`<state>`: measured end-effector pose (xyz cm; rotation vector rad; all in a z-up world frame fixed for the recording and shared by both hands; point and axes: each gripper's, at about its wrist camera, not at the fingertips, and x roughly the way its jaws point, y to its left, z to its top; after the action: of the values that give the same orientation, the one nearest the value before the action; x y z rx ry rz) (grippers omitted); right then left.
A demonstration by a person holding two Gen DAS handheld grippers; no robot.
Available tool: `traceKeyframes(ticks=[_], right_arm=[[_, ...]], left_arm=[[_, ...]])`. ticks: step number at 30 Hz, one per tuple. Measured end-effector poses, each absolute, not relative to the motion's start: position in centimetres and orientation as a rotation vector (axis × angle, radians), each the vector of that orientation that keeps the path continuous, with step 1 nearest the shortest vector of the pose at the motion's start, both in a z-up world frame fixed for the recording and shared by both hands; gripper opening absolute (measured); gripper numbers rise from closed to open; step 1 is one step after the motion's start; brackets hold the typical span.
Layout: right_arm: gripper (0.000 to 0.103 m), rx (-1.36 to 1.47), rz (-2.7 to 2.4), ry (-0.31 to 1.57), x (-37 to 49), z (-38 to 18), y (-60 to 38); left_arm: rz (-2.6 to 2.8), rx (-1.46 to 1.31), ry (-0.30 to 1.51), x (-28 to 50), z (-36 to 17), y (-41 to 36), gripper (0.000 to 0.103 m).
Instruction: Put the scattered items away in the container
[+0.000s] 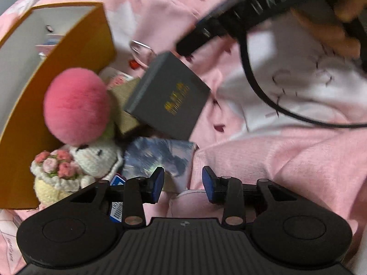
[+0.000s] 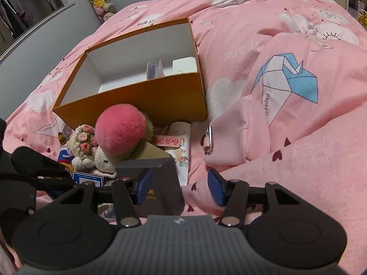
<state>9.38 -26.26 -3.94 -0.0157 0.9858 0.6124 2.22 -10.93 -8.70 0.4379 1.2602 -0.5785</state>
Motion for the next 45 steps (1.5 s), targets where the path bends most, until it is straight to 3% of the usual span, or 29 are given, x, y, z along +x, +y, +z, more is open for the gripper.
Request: traceKeyframes(ticks=[7, 11, 15, 22, 33, 34, 35, 36, 45], right_arm=[[0.057, -0.019, 0.596, 0.980, 9.1, -3.9, -26.3], [0.057, -0.023, 0.592, 0.982, 9.1, -3.9, -26.2], [0.057, -0.033, 0.596, 0.978, 9.2, -3.9, -25.8], [0.057, -0.041, 0.589, 0.977, 9.2, -3.9, -25.6], [0.057, -0.038, 0.591, 0.976, 9.1, -3.8, -25.7], [0.057, -0.037, 0.588, 0.976, 9.1, -3.8, -25.7], [0.057, -0.036, 0.585, 0.977, 9.1, -3.8, -25.8], [0.057, -0.036, 0.582, 0.977, 9.2, -3.8, -25.9], [0.058, -0.036, 0.579, 0.977, 9.2, -3.9, -25.9]], left_arm=[[-0.510, 0.600, 1.286, 2.0, -10.6, -13.2, 0.054], [-0.466, 0.652, 1.285, 2.1, -11.8, -13.9, 0.067], [-0.448, 0.629, 1.276, 2.3, -12.1, -13.6, 0.071], [-0.421, 0.537, 1.249, 1.6, -10.7, -12.1, 0.060], [-0.325, 0.611, 1.078, -0.8, -7.6, -11.9, 0.059], [-0.314, 0.616, 1.063, -0.8, -7.3, -11.8, 0.056], [-0.293, 0.628, 1.041, -0.3, -7.0, -12.1, 0.044], [-0.244, 0.665, 1.009, -0.5, -6.9, -12.0, 0.040], [-0.353, 0.620, 0.962, -1.7, -5.4, -10.8, 0.040]])
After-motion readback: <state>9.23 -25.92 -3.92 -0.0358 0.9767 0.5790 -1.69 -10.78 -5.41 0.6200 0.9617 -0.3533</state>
